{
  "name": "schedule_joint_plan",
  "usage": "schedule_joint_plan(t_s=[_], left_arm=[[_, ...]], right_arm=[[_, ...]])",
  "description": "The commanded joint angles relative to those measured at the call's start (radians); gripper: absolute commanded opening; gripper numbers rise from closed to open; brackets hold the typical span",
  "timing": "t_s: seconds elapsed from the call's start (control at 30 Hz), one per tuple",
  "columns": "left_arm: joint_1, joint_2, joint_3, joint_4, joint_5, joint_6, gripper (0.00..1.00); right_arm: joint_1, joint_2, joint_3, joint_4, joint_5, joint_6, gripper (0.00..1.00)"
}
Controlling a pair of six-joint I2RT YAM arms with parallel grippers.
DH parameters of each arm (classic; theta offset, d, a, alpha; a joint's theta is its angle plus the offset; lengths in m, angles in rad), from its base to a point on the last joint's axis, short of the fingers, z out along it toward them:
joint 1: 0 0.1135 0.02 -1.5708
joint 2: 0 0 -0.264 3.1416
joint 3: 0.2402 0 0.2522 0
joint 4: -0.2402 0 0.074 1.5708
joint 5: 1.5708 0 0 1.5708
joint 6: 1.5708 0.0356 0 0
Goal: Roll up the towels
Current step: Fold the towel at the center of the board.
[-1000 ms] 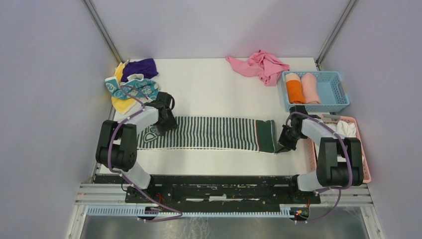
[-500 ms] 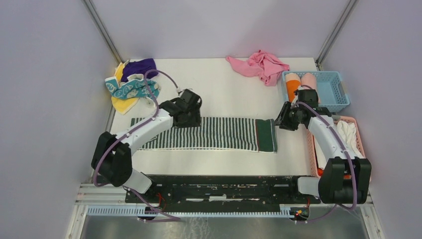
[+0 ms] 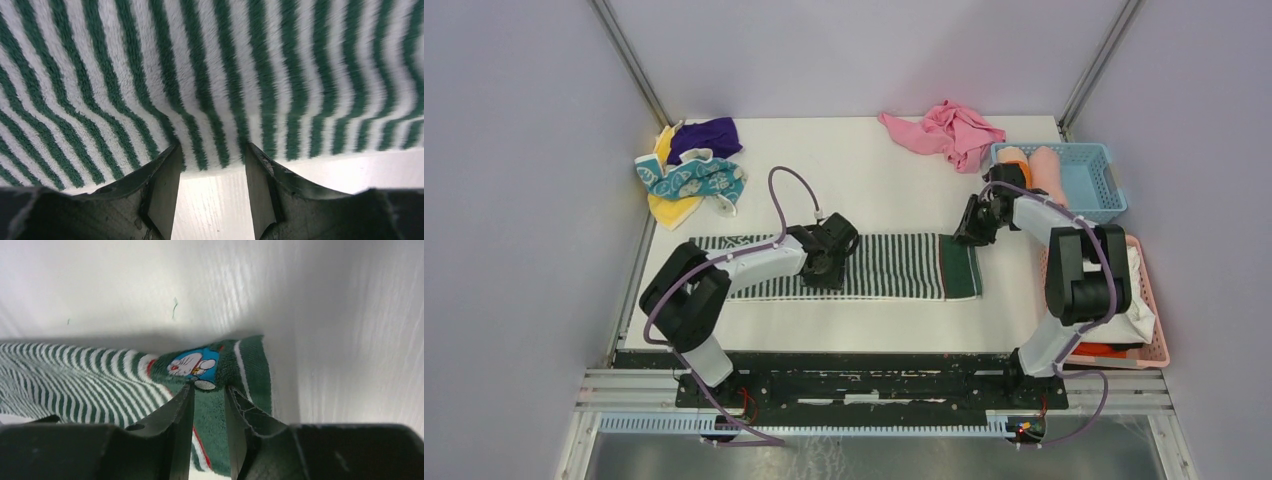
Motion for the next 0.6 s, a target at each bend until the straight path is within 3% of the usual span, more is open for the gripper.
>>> schedule_joint_plan(t_s=[0.0,0.17,0.37,0.57], left_arm=[[0.002,0.026,-0.044,0.049,0.008,0.042,0.56],[0.002,0.034,-0.098,0.054,-0.025,0.043,0.56],[0.002,0.038,-0.139,0.048,-0.03,0.033,0.55],[0.002,0.004,-0.109,0.073,0.049,0.013,0.6]], right_arm=[[-0.01,0.1,0.088,0.081,0.085,0.001,0.35],[-0.016,0.202,0.158,0.087,0.112,0.013,0.35],[-0.045,0.194,0.201,0.043,0.203,-0.009,0.38],[-0.011,0.115,0.215,0.006,0.088,-0.072,0.42]])
